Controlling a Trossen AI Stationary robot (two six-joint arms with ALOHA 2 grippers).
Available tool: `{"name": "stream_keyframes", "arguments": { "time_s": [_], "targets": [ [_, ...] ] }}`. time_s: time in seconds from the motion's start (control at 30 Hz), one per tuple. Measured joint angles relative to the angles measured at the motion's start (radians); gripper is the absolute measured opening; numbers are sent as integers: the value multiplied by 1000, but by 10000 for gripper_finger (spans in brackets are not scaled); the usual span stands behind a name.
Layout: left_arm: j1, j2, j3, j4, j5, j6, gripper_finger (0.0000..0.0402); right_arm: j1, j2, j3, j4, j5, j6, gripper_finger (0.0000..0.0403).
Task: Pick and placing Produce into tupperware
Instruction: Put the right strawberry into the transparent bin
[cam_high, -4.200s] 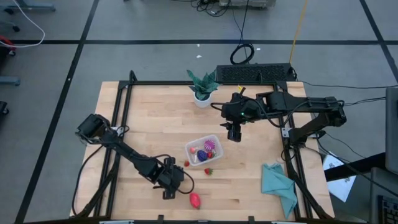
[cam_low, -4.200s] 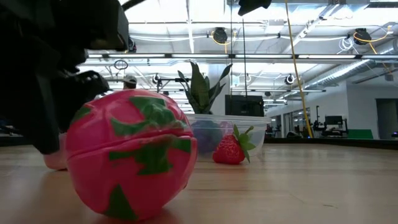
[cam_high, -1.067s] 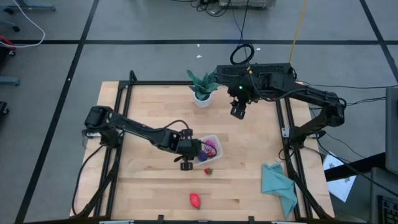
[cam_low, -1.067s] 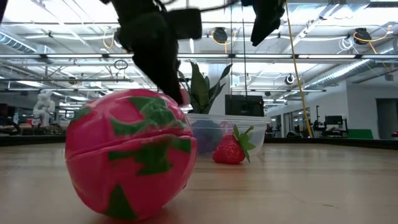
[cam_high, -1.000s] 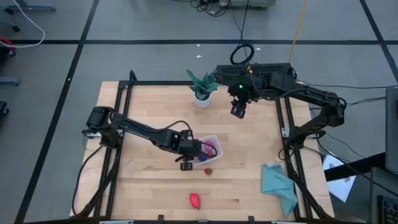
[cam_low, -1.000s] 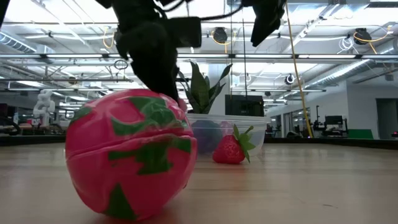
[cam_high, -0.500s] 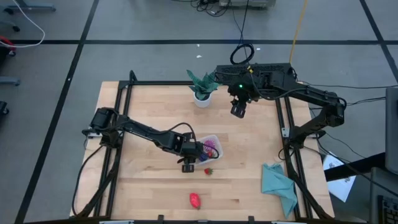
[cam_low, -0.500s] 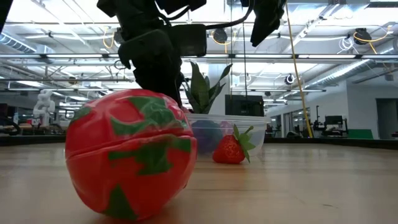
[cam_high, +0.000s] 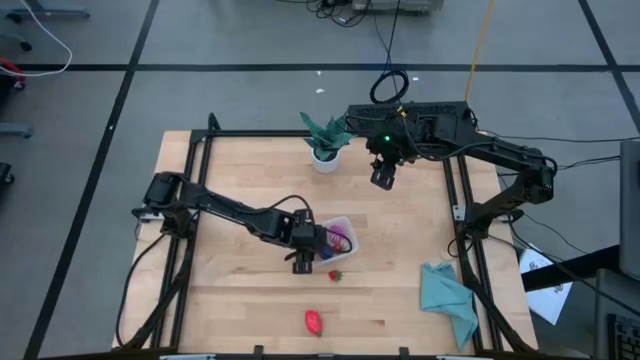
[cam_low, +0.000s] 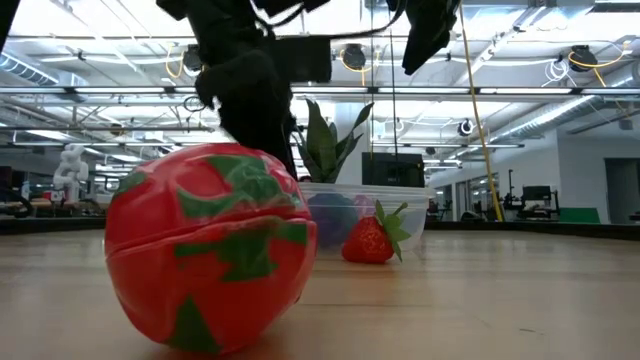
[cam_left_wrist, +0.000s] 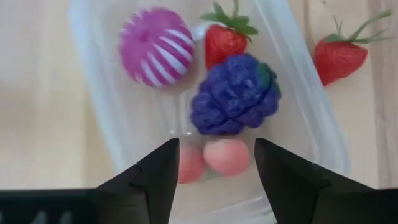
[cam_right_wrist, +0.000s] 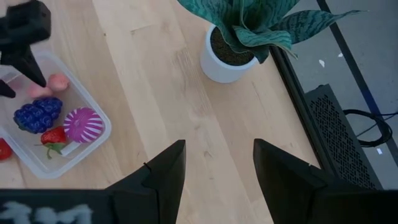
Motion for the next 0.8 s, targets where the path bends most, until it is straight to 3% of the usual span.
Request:
{"name": "stream_keyframes", "arguments": {
  "time_s": [0.17, 0.3, 0.6, 0.8],
  "targets": [
    [7, -62, 89, -184, -23, 27, 212, 0, 0, 0, 0, 0, 0, 180],
    [-15, -129, 134, -339, -13, -88, 213, 0, 0, 0, -4, 0, 8, 180],
    [-230, -157, 92, -399, 6, -359, 214, 1, 0, 0, -13, -5, -2, 180],
    [-333, -157, 83, -449, -46, -531, 214, 50, 0, 0, -71, -8, 50, 180]
  ]
}}
